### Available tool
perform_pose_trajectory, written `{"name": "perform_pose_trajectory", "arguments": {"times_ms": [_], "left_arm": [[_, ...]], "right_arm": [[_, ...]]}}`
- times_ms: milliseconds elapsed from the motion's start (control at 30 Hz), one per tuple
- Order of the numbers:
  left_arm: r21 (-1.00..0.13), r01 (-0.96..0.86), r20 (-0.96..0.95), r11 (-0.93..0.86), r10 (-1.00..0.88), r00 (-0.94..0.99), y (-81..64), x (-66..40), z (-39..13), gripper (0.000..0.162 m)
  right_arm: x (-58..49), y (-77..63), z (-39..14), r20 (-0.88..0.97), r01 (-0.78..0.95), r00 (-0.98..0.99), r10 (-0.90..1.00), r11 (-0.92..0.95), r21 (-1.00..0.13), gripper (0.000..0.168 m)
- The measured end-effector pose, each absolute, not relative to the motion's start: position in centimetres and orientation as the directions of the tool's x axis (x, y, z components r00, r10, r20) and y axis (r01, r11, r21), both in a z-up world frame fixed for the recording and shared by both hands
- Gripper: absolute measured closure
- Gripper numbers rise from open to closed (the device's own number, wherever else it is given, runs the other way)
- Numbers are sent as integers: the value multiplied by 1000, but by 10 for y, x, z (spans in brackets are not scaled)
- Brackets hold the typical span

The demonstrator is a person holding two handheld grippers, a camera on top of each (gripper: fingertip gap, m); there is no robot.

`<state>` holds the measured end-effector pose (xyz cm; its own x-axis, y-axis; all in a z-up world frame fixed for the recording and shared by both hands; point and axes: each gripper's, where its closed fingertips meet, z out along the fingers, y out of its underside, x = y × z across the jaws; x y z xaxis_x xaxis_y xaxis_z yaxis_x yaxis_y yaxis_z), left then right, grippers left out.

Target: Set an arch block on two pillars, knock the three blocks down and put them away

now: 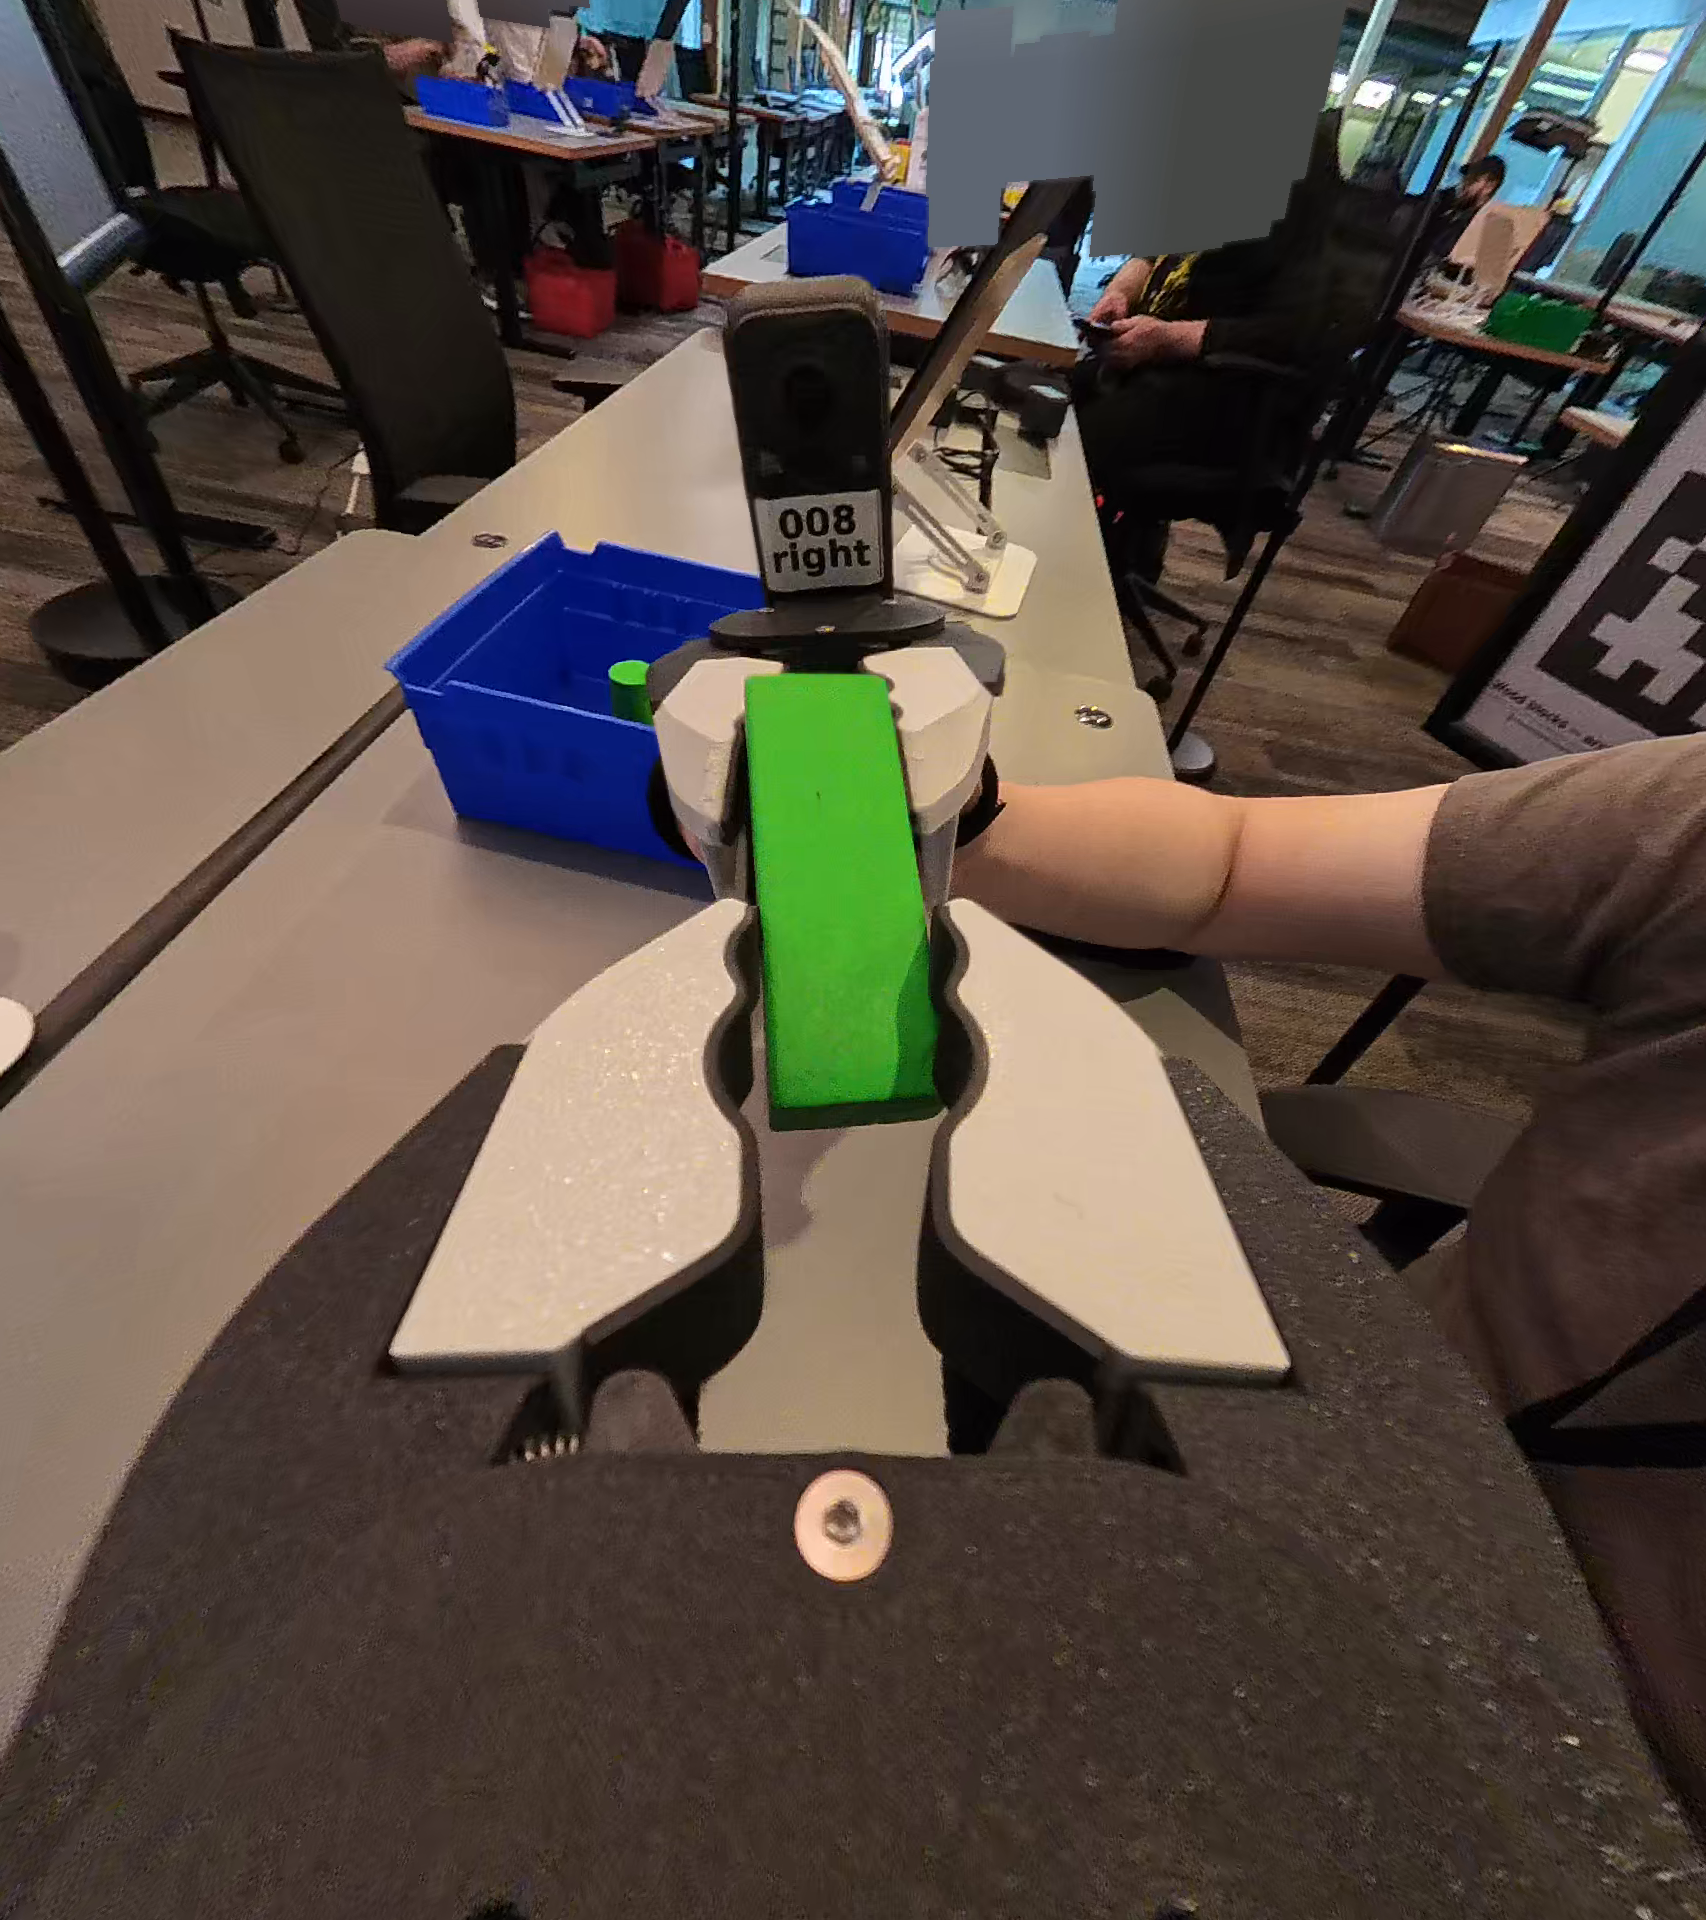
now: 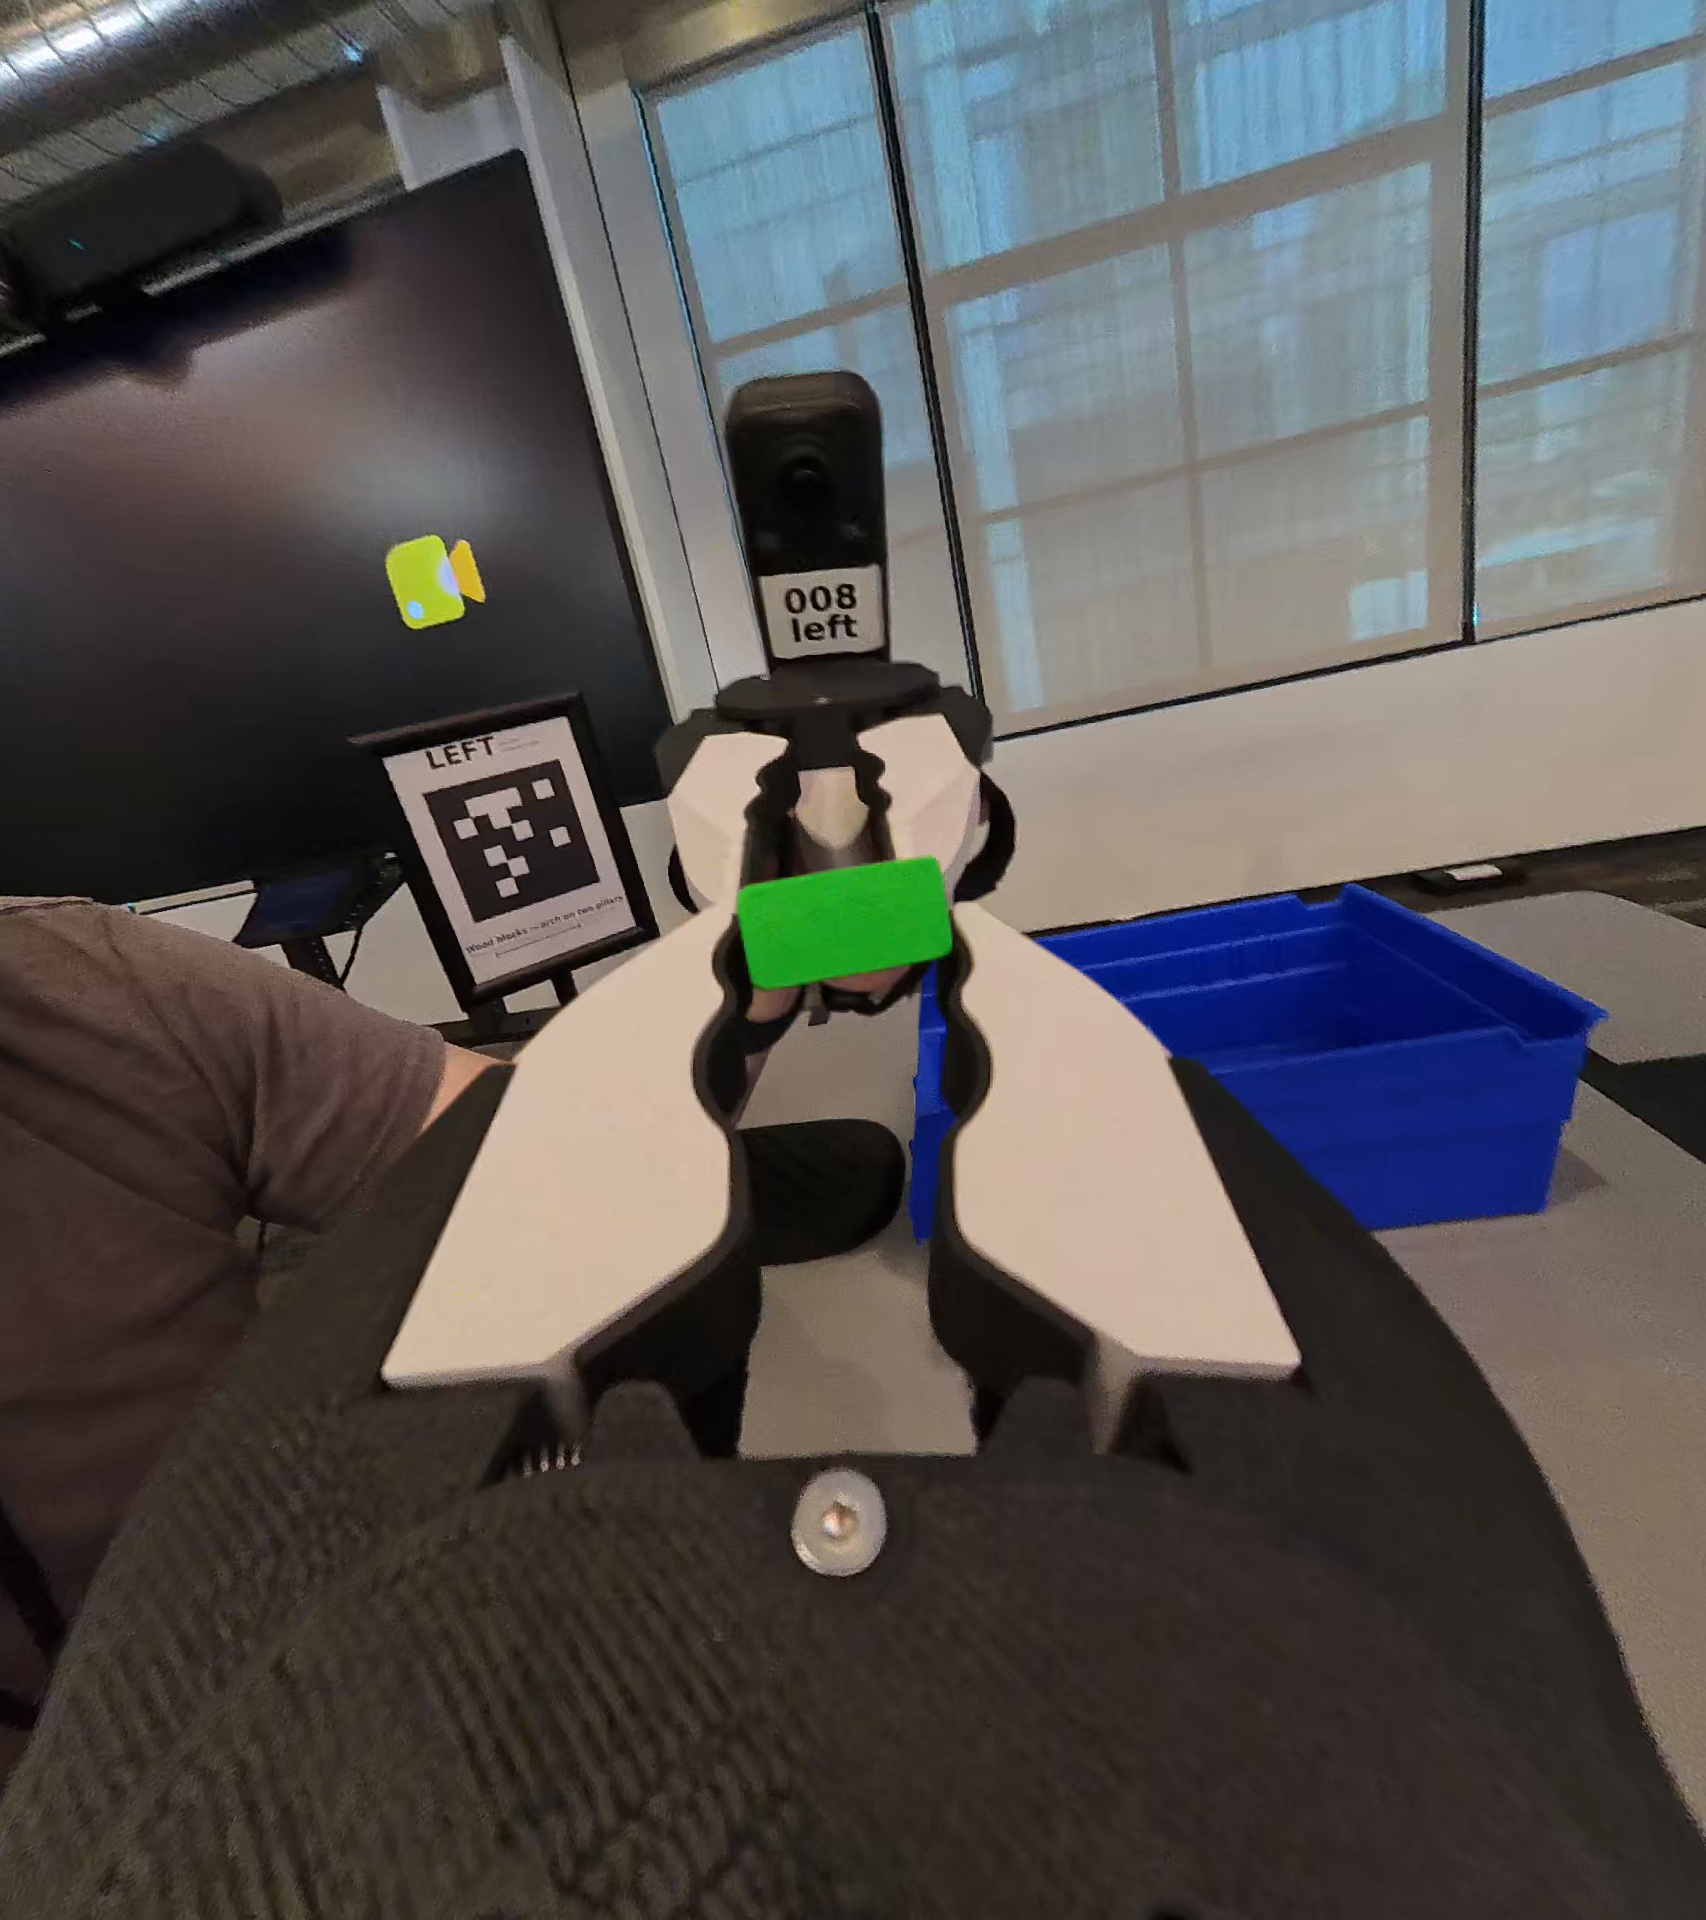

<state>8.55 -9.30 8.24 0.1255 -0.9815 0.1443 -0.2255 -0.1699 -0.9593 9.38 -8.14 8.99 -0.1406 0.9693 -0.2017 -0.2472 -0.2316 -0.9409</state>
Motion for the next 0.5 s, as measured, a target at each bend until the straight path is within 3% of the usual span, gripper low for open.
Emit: {"name": "perform_pose_trajectory", "arguments": {"times_ms": [300,500], "left_arm": [[-938,-297,151,-180,-981,118,-93,102,58,132],[-917,-359,102,-173,-973,208,-72,77,53,121]], "right_arm": [[98,-83,94,-207,-298,-167,964,-250,-921,134],[88,-55,61,-136,-113,59,989,-128,-985,135]]}}
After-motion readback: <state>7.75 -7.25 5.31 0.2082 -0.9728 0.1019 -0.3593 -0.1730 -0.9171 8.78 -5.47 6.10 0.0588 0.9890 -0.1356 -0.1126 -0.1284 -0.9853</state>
